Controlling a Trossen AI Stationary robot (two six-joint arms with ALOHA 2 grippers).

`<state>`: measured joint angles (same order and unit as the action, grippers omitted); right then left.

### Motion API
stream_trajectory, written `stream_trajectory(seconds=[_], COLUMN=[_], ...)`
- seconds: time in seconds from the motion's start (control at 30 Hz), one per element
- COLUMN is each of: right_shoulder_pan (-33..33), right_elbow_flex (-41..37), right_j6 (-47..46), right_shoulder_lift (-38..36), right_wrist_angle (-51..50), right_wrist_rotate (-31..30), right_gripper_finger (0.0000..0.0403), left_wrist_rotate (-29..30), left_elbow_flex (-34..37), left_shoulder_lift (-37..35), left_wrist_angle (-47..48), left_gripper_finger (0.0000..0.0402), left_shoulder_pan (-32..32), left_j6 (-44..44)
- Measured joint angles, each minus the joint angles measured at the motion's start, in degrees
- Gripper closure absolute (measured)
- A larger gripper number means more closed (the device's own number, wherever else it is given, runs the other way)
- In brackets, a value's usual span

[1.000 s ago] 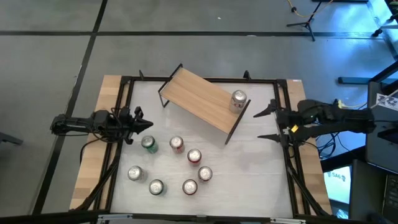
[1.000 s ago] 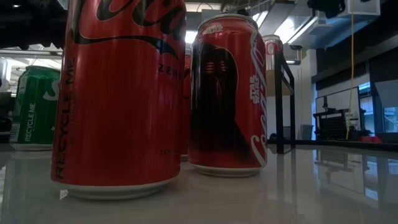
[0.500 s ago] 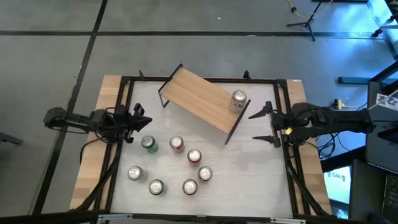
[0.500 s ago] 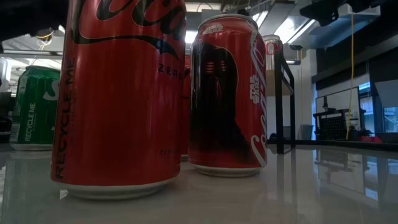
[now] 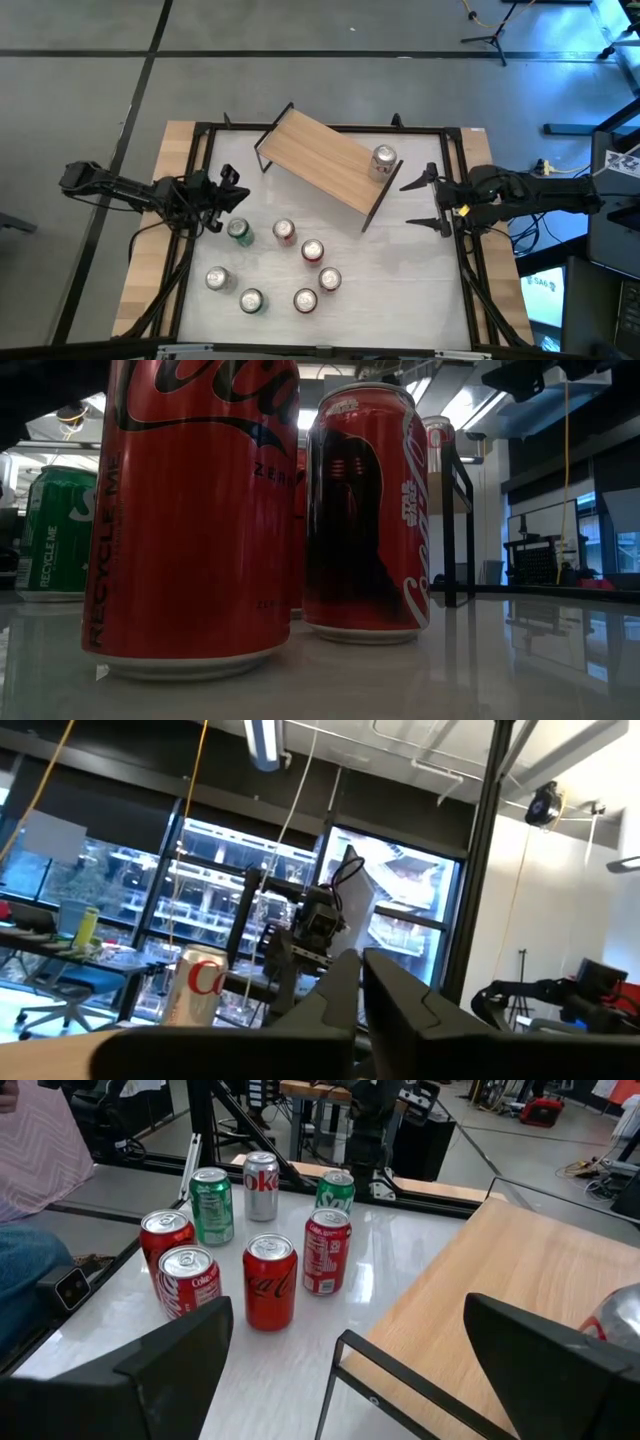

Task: Place canned beverage on shelf
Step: Put the red-silver soda can on the shelf aligned with the other red-silver soda can

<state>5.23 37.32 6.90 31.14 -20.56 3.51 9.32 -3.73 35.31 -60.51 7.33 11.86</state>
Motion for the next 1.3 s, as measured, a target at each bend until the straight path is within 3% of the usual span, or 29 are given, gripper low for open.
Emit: stream_trajectory(seconds=[0.27,0.47,0.67,0.83,1.0,1.17,1.3], right_shoulder_pan=[0.0,0.0,0.0,0.0,0.0,0.0,0.0], right_elbow_flex=[0.0,0.0,0.0,0.0,0.0,0.0,0.0], right_j6=[0.0,0.0,0.0,0.0,-0.3,-0.9,-0.9], right_shoulder_lift=[0.0,0.0,0.0,0.0,0.0,0.0,0.0], right_wrist_angle=[0.0,-0.1,-0.1,-0.1,-0.2,-0.4,-0.6], right_wrist_rotate=[0.0,0.0,0.0,0.0,0.0,0.0,0.0], right_gripper_finger=[0.0011,0.0011,0.0011,0.0011,0.0011,0.0011,0.0011], left_wrist_rotate=[0.4,0.5,0.6,1.4,5.5,7.1,7.3], left_elbow_flex=[-3.3,-11.0,-19.6,-30.4,-44.4,-56.4,-61.8], left_shoulder_lift=[0.4,1.9,6.1,8.7,13.3,19.1,23.1], left_wrist_angle=[-0.1,9.2,17.9,35.5,60.7,83.4,95.1], left_gripper_finger=[0.0288,0.023,0.0199,0.0196,0.0197,0.0196,0.0196], left_shoulder_pan=[0.0,-0.1,-0.1,-0.1,0.0,1.3,3.7], left_j6=[0.0,-3.2,-4.4,-6.3,-5.6,1.4,7.7])
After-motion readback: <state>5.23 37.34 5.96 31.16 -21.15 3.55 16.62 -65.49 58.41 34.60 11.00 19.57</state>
